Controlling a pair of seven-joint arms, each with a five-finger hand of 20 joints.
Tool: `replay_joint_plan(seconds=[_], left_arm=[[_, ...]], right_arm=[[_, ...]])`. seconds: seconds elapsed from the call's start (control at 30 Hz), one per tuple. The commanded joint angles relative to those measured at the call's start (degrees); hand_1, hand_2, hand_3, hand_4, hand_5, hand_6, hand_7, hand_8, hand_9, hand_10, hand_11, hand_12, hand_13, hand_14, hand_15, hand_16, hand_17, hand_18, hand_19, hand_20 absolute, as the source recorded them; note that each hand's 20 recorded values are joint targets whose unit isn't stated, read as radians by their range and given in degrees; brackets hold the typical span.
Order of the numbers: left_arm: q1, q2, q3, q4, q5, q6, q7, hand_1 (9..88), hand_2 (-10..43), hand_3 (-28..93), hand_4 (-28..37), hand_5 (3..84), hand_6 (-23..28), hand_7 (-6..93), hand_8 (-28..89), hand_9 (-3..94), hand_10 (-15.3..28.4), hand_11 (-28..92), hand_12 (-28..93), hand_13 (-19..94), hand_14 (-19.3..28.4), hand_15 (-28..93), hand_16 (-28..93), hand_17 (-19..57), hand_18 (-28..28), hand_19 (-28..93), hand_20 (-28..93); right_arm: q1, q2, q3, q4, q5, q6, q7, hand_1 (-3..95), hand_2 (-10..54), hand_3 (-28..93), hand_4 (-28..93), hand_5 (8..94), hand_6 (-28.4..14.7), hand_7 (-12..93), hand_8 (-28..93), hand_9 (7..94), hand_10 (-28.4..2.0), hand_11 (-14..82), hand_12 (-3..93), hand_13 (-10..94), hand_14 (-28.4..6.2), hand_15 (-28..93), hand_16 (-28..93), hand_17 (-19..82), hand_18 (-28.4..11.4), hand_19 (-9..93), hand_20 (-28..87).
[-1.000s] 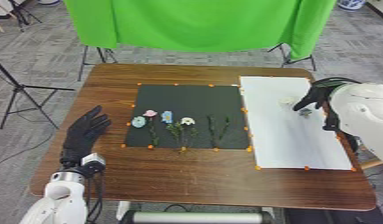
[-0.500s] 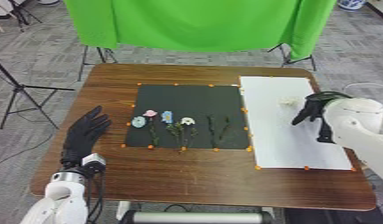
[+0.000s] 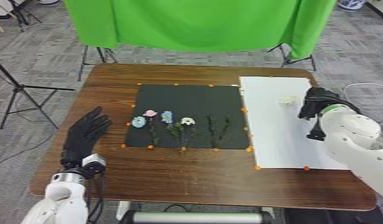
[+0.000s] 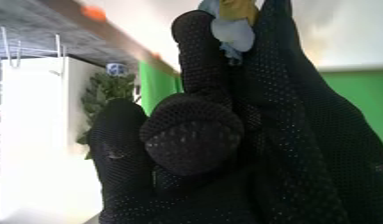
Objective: Arrange flowers
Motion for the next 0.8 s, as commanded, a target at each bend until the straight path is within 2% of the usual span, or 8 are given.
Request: replay_joint_plan(seconds=[0.03, 0.17, 0.2, 0.27, 0.33, 0.53, 0.8], left_arm=[[0.92, -0.48, -0.15, -0.23, -0.08, 0.19, -0.71, 23.3, -6.6, 71, -25.7, 44.2, 1.1, 12.8, -7, 44.1, 12.7, 17, 12, 36, 16.7, 17, 2, 5.5, 12.7, 5, 18], [1.08, -0.45, -0.23, -0.36, 0.04, 0.1, -0.68, 23.2, -6.8, 72, -25.6, 44.1, 1.0, 12.9, -7, 44.1, 12.6, 17, 12, 36, 16.8, 17, 2, 5.5, 12.7, 5, 18], [0.67, -0.36, -0.08, -0.09, 0.09, -0.05, -0.89, 23.2, -6.8, 72, -25.6, 44.1, 1.0, 12.9, -7, 44.1, 12.7, 17, 12, 36, 16.8, 17, 2, 5.5, 12.7, 5, 18], [0.23, -0.2, 0.07, 0.05, -0.03, -0.04, -0.85, 23.2, -6.8, 72, -25.6, 44.2, 1.1, 12.9, -7, 44.1, 12.7, 17, 12, 36, 16.8, 17, 2, 5.5, 12.7, 5, 18], [-0.13, 0.03, 0.32, 0.27, 0.14, -0.49, -1.02, 23.1, -6.8, 72, -25.7, 44.2, 1.1, 12.9, -7, 44.1, 12.7, 17, 12, 36, 16.8, 17, 2, 5.5, 12.7, 5, 18], [-0.45, 0.16, 0.88, 0.36, 0.2, -0.58, -1.32, 23.1, -6.8, 72, -25.7, 44.1, 1.1, 12.8, -7, 44.0, 12.7, 17, 12, 35, 16.8, 17, 2, 5.5, 12.7, 5, 18], [-0.63, 0.26, 0.83, 0.47, 0.15, -0.49, -1.24, 23.1, -6.8, 72, -25.7, 44.1, 1.0, 12.8, -7, 44.0, 12.7, 17, 12, 36, 16.8, 17, 2, 5.5, 12.7, 5, 18]], right_arm=[[-4.59, -4.41, 10.74, -8.18, -0.14, 14.03, -0.96, 58.7, -9.5, 65, -20, 79.7, 0.5, 23, 4, 91.2, -10.9, 7.4, 32.2, 94, -0.7, 58, 29, 65, -12.8, 93, 53], [-1.09, -6.15, 5.62, -9.38, 1.17, 16.54, -6.38, 58.8, -9.5, 65, -20, 79.9, 0.2, 23, 3, 90.8, -11.7, 7.7, 31.6, 94, -0.6, 58, 29, 65, -12.7, 93, 53], [0.27, -6.17, 3.54, -9.71, 0.84, 16.32, -6.45, 58.9, -9.5, 65, -20, 80.0, 0.2, 23, 3, 90.7, -11.7, 7.8, 31.3, 94, -0.6, 58, 29, 65, -12.7, 93, 53], [4.55, -6.21, -1.31, -8.94, 1.85, 15.47, -10.23, 59.1, -9.5, 65, -21, 80.1, 0.3, 23, 3, 90.4, -11.7, 7.8, 31.0, 94, -0.6, 58, 29, 65, -12.6, 93, 53], [9.2, -6.88, -6.57, -8.21, 2.18, 14.48, -11.07, 59.1, -9.5, 64, -21, 80.0, 0.6, 23, 3, 90.2, -11.5, 7.7, 30.9, 94, -0.6, 58, 29, 65, -12.6, 93, 53], [21.89, -9.47, -22.01, -5.16, -1.06, 10.52, -15.85, 58.3, -9.5, 65, -21, 79.8, 1.3, 23, 2, 89.6, -11.2, 7.1, 30.4, 94, -0.6, 59, 30, 65, -12.7, 93, 54], [30.77, -13.89, -32.31, -0.53, -1.1, 6.0, -19.53, 57.9, -9.5, 65, -21, 79.2, 1.9, 24, 2, 89.1, -10.7, 6.7, 29.9, 94, -0.6, 59, 30, 65, -12.8, 93, 55]])
